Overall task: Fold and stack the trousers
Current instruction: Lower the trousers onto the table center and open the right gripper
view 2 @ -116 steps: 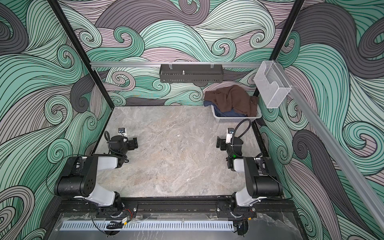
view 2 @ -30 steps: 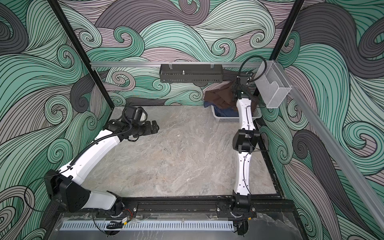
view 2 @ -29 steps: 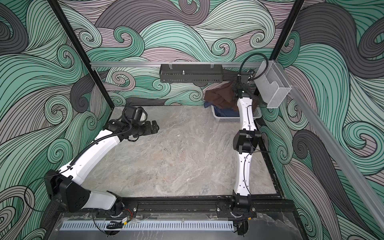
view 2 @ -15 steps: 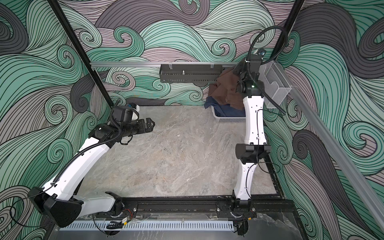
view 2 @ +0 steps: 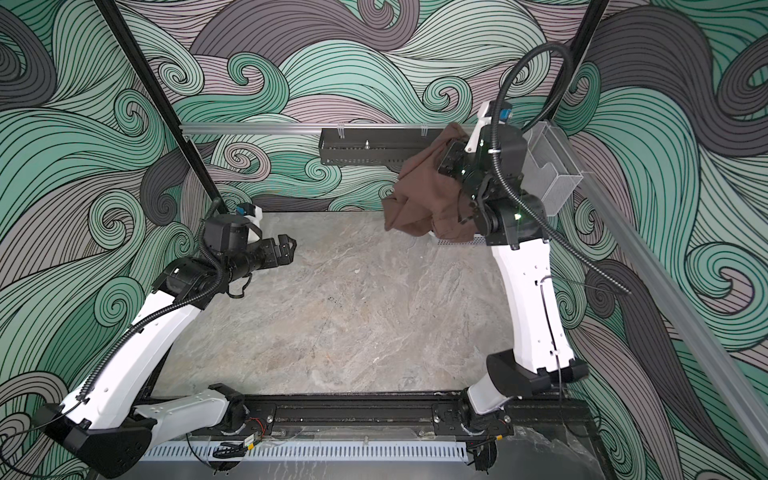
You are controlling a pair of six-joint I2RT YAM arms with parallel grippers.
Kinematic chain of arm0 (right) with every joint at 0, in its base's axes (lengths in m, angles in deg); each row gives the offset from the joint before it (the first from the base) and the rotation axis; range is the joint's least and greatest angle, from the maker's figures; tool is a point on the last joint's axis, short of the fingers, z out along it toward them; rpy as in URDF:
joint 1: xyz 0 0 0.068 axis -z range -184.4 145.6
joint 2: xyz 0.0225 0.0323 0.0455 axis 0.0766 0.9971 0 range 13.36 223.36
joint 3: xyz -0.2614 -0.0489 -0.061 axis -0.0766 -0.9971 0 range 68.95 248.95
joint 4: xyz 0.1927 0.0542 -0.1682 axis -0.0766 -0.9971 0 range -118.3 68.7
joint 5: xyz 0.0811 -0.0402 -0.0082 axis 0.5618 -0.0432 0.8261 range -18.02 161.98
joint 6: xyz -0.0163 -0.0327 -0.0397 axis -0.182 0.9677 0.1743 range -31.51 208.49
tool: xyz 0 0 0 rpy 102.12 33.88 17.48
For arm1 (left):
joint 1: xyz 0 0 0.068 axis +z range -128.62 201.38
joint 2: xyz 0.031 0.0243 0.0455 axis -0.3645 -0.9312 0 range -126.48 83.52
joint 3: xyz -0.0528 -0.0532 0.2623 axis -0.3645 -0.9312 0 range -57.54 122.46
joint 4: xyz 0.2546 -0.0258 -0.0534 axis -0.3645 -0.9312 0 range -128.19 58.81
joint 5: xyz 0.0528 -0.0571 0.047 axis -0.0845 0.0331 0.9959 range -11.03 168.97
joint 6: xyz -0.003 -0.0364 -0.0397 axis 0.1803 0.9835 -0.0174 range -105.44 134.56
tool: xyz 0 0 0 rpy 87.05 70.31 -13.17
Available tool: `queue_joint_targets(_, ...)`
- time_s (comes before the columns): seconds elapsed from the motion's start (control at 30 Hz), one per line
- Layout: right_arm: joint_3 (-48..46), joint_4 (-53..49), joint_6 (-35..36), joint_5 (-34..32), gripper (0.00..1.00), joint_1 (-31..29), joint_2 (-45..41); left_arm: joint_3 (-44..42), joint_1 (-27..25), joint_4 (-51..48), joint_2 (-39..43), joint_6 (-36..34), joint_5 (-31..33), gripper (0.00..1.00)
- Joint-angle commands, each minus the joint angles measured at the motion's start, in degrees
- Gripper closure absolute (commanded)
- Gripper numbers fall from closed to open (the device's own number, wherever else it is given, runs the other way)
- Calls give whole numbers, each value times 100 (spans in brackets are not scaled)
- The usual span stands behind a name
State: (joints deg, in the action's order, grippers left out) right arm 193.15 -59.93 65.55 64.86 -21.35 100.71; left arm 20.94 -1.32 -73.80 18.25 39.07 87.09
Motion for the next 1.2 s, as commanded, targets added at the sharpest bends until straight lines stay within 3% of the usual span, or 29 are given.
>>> queue_joint_targets(0.0,-816,699,-39,19,100,-349,-436,-21,-20,-123,222,-165,340,1)
queue_joint_targets(0.3,-3095,1328,-806,152,100,-1492,-953,-221,-20,-189,601,-205,545,1)
queue_joint_targets(0.53,-3631,1631,-978,343,99,-2091,-420,-275,-22,-352,689,-207,585,1)
queue_joint_targets(0.73,-4260,1505,-925,312,77,-2196,-20,-300,-17,-520,696,-270,619,1)
queue_joint_targets(0.8,-4522,1326,-898,169,51,-2190,3,-311,-19,-593,691,-308,613,2)
queue_joint_targets(0.9,-4751,1043,-863,-71,25,-2192,-130,-309,-20,-732,675,-333,620,1)
queue_joint_targets(1.0,-4842,846,-631,-271,14,-2177,-447,-286,-20,-880,627,-330,554,1)
queue_joint_targets(1.17,-4962,143,-1083,-232,11,-1712,-1112,-339,-17,-1030,527,-140,269,1)
